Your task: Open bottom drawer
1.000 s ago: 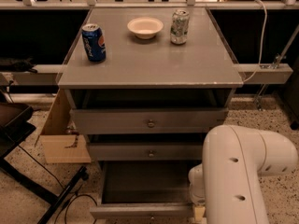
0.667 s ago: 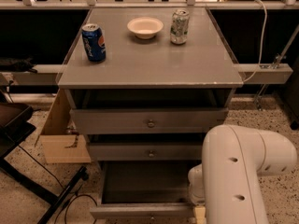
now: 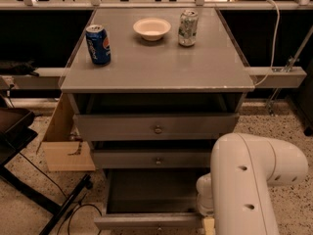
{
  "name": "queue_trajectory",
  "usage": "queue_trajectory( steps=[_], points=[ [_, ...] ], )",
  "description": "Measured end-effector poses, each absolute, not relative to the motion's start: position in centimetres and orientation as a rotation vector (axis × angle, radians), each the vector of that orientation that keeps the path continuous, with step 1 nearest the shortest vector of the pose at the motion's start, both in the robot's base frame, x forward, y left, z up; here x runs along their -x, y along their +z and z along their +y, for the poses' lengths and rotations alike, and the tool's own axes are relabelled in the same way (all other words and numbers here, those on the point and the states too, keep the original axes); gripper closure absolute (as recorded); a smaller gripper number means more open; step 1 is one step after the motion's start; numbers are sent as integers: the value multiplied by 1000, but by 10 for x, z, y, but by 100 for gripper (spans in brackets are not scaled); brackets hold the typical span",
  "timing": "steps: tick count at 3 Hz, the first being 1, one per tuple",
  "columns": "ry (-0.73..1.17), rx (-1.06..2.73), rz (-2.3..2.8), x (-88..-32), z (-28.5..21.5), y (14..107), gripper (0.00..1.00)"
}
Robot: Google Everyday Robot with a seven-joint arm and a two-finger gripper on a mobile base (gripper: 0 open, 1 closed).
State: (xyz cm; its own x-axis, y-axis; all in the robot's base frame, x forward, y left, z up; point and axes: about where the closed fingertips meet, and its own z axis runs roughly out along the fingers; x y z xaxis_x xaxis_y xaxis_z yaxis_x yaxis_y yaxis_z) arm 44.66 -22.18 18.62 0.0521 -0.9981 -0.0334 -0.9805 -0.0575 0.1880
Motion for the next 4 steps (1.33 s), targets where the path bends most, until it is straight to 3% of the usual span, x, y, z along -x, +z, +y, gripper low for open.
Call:
queue_trajectory(
  steps=[1,4],
  points=[
    [-323,-2156,-2055,-419,-225,167,18],
    [-366,-2086,-2024,-367,-237,178,87]
  ],
)
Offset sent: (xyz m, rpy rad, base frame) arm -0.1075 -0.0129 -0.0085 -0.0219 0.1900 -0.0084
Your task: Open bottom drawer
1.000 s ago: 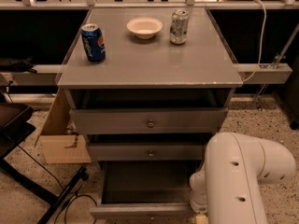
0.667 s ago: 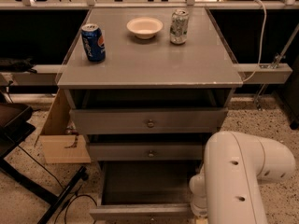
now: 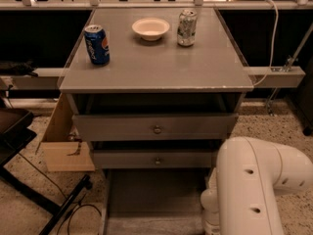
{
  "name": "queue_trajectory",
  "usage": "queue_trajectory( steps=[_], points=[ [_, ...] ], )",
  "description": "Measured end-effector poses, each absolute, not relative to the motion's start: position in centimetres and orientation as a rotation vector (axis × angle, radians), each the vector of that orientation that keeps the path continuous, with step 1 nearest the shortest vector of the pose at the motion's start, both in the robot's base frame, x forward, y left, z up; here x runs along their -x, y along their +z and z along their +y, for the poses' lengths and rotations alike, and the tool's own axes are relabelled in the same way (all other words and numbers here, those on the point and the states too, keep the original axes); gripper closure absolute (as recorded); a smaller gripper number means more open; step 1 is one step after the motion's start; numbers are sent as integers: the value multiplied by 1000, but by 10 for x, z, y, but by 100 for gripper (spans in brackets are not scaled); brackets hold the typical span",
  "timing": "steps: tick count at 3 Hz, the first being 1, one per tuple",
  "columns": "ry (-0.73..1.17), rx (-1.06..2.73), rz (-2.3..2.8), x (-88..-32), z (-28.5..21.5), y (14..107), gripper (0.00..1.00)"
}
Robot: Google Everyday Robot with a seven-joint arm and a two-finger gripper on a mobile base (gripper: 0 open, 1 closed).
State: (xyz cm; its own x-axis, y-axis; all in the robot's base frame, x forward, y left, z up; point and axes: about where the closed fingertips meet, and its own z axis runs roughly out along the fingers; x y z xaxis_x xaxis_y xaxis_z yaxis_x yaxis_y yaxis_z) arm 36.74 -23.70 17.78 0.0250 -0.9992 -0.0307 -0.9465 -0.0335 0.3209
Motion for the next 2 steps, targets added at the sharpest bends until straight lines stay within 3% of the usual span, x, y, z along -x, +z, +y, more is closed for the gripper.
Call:
queue_trajectory(
  steps=[1,2],
  points=[
    [-357,-2064,-2037,-364,-243,178,96],
    [-357,-2064,-2037,-364,-243,178,73]
  ],
)
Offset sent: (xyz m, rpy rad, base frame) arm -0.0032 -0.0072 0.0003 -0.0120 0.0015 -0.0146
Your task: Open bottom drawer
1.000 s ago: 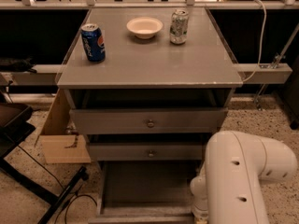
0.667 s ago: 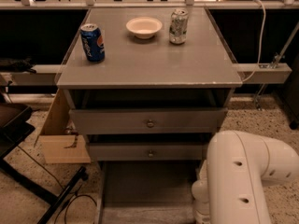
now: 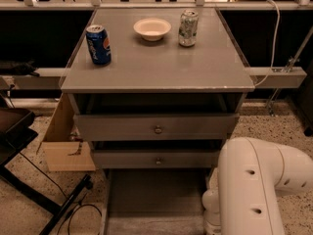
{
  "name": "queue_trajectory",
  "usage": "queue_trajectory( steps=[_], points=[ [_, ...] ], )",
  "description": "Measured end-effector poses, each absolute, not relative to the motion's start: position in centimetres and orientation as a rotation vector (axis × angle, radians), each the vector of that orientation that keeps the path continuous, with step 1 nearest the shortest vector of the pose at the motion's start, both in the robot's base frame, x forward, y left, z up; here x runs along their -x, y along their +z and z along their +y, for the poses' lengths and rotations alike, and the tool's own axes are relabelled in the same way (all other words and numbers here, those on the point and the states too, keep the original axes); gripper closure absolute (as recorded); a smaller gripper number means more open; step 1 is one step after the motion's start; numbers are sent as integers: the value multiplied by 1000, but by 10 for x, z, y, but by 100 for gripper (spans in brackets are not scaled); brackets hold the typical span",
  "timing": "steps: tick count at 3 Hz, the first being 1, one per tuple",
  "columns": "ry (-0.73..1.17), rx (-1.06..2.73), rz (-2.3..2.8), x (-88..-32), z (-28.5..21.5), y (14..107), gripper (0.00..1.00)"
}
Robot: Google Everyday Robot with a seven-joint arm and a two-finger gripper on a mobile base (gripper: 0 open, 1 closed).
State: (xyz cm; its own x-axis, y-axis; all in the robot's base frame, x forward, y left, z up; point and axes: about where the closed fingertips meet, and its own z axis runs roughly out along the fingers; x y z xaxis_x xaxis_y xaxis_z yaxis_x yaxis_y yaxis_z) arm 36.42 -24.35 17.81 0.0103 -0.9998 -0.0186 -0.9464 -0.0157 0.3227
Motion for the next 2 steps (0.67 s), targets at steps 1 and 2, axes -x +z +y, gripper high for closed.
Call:
queue_trajectory(
  steps=[1,2],
  points=[
    [-357,-2064,-2037,-364,-243,178,50],
    [-358,-2064,-2036,-364,-243,178,27]
  ],
)
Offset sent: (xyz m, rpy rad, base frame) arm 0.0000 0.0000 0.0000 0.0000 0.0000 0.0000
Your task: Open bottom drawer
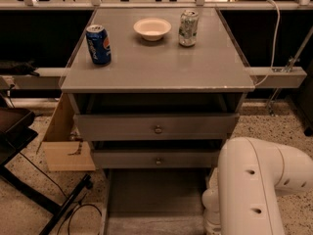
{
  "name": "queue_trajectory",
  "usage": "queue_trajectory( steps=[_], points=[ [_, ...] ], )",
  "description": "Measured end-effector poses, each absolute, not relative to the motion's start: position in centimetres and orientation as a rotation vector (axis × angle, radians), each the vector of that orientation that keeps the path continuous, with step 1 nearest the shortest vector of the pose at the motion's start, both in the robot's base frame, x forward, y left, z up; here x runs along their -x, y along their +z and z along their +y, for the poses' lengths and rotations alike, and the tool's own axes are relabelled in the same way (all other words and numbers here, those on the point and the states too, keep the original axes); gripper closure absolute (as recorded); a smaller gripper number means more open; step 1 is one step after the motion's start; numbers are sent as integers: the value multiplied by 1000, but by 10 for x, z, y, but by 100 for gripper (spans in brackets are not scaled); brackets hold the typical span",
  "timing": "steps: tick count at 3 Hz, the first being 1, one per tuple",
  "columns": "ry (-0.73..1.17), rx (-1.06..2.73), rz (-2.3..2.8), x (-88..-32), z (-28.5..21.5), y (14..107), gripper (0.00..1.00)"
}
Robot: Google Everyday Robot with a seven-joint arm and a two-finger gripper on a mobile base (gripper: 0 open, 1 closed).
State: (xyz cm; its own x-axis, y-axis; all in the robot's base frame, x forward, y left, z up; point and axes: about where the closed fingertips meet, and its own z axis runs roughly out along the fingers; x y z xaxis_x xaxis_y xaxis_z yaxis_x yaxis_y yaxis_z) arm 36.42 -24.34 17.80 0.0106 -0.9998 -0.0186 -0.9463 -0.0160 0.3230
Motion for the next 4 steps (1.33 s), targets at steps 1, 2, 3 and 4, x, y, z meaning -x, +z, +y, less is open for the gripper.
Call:
queue_trajectory(
  steps=[1,2,3,4],
  points=[
    [-360,-2065,-2030,-364,-243,177,4],
    [-325,-2114,-2033,-376,-252,205,0],
    [-254,-2181,-2016,-386,-278,275,0],
    [-168,-2232,-2015,-385,-300,372,0]
  ],
)
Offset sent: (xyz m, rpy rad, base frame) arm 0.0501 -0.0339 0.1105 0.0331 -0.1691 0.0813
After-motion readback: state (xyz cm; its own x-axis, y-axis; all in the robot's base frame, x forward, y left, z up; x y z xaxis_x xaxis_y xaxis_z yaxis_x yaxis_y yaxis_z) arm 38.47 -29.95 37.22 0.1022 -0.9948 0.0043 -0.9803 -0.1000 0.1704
